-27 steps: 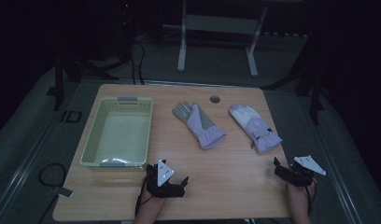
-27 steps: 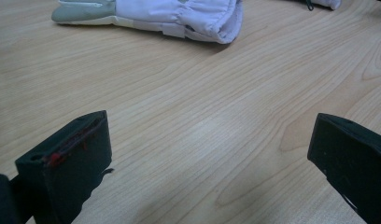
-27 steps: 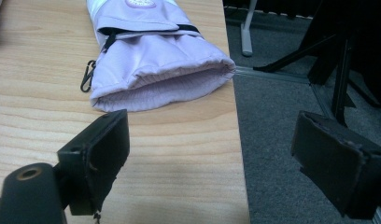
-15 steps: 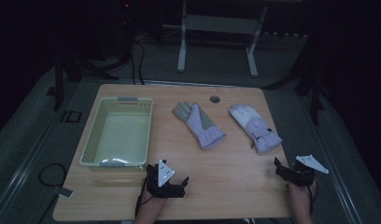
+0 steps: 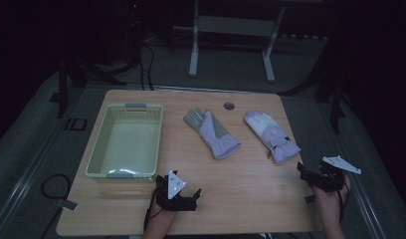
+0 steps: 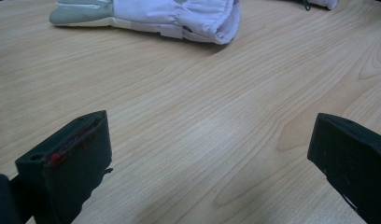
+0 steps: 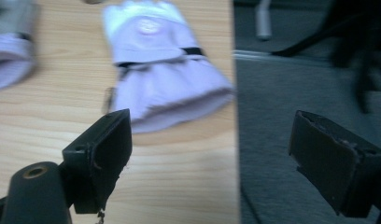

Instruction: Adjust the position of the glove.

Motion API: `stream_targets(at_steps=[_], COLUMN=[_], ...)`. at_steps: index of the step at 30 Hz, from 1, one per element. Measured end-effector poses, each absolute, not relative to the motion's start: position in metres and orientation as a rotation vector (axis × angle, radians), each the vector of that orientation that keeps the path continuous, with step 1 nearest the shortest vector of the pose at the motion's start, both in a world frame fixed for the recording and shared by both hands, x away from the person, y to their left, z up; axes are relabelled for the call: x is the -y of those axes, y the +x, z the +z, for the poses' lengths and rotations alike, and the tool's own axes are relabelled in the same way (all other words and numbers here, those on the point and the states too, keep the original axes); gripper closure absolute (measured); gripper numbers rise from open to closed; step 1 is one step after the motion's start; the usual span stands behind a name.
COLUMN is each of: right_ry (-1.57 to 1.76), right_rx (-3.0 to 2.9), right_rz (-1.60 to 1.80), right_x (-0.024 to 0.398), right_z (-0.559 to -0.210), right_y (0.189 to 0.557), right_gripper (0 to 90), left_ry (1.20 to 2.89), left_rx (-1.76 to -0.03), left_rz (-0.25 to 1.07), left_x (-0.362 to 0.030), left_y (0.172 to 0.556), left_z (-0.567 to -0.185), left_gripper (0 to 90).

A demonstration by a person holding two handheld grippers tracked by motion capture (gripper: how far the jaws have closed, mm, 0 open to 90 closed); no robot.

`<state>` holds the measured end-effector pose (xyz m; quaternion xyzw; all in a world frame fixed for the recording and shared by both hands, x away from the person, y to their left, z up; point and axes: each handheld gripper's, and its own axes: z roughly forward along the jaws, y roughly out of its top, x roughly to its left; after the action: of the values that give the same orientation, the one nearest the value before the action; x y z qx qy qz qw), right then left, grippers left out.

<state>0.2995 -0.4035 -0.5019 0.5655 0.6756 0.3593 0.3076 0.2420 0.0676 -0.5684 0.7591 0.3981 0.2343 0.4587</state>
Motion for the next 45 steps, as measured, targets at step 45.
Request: stream_targets(at_steps=[45], right_ry=[1.206], right_rx=[-2.072], right_rz=[1.059], right_x=[0.283], right_z=[-0.420], right_y=[0.378], right_gripper=[21.4], left_ry=[1.875], left_rx=[-0.972], left_rz=[0.572], left_x=[-0.067], left_y=[0.242], left_z=[-0.568], left_gripper=[0.0])
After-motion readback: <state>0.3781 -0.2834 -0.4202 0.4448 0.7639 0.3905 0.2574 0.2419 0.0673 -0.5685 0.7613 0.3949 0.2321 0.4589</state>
